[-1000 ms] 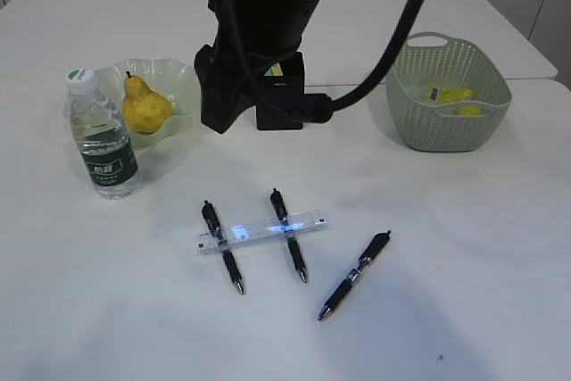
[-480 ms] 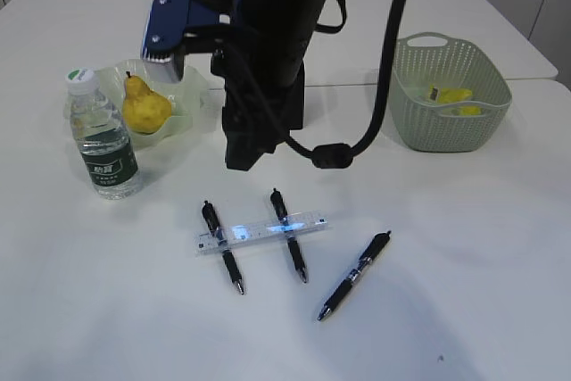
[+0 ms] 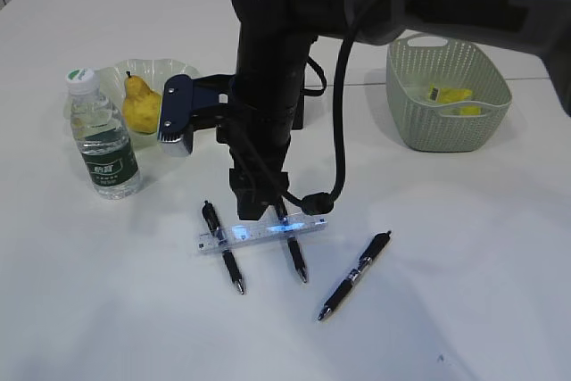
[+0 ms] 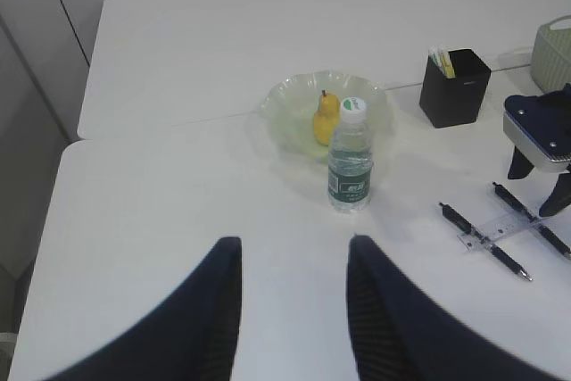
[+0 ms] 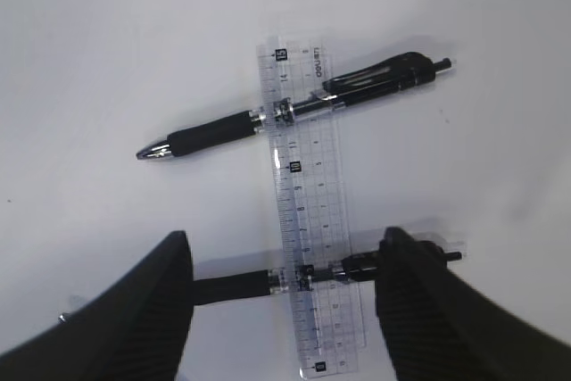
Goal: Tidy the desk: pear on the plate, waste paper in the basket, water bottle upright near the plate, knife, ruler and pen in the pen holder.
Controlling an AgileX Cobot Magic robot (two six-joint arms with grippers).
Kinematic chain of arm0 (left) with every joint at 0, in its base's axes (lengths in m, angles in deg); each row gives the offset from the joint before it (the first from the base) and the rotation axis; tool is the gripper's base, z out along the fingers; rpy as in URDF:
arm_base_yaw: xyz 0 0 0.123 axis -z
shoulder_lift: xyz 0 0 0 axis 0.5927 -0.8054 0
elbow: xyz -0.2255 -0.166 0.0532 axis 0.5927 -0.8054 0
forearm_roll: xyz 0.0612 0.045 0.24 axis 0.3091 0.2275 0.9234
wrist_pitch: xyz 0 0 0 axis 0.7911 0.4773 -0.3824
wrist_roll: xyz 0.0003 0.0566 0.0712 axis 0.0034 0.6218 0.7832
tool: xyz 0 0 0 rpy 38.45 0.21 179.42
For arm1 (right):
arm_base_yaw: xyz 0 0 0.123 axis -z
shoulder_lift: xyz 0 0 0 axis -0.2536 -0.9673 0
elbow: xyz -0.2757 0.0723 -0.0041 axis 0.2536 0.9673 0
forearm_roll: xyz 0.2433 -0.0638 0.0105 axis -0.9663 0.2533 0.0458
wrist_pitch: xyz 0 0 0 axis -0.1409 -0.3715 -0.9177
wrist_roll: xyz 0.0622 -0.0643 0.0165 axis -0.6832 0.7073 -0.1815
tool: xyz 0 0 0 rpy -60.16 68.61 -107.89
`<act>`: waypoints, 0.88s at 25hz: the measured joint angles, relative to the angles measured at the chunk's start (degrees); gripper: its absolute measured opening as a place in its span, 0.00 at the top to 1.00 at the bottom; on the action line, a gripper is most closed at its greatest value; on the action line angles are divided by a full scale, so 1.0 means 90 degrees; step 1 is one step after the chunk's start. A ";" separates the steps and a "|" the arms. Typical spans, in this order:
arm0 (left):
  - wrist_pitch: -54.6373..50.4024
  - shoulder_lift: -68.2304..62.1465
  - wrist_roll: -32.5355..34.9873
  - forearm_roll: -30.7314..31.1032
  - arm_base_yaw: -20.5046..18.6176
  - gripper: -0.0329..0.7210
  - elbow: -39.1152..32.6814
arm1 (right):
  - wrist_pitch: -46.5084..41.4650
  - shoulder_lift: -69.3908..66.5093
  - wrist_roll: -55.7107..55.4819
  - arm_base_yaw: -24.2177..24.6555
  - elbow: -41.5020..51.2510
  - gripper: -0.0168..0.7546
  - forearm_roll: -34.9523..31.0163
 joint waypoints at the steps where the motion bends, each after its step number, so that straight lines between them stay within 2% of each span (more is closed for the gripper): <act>1: 0.0000 0.0000 0.0000 0.0000 0.0000 0.59 0.0000 | 0.0000 -0.0015 0.0000 0.0000 0.0000 0.32 0.0000; 8: 0.0000 0.0000 0.0000 0.0026 0.0000 0.59 0.0000 | 0.0027 -0.0065 0.0000 0.0000 0.0000 0.32 -0.0234; 22: 0.0000 0.0000 0.0000 0.0083 0.0000 0.59 0.0000 | 0.0278 -0.0551 0.0017 0.0000 0.0000 0.32 -0.0200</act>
